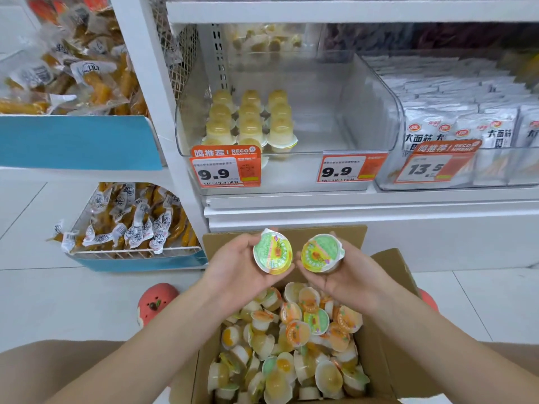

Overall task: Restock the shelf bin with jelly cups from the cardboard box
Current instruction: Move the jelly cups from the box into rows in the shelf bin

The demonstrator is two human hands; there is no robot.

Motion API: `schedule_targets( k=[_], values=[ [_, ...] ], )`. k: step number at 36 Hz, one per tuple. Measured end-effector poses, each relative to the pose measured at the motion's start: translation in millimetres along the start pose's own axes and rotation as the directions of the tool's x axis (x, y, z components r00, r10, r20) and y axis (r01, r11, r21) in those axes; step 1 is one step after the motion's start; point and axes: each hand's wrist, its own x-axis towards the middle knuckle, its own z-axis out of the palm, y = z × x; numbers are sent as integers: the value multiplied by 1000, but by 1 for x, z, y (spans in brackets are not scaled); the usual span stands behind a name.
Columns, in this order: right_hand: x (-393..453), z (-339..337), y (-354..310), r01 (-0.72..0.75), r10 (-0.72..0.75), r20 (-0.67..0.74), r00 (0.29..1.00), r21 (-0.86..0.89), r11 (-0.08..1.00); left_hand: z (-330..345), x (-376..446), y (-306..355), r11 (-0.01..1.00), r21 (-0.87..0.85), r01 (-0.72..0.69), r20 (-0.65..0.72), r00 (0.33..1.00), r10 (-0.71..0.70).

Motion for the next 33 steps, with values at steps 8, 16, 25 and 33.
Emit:
schedule_targets(
  k=[8, 16, 25, 33],
  values=[
    [-17, 19, -5, 101, -84, 138, 987, -125, 987, -5, -3, 2, 1000, 23, 0, 47, 999, -2],
    [-22, 19, -1, 425, -270, 352, 896, -505, 751, 3, -11, -2, 985, 124, -122, 75, 991, 113],
    [-27, 22, 11, 713, -349, 622, 701, -614, 337, 5, -14, -6, 980, 161, -112, 157, 984, 87],
    [-30, 20, 16, 694, -321, 654, 685, -720, 14, 7, -17, -4, 976, 190, -103, 165, 984, 71]
  ],
)
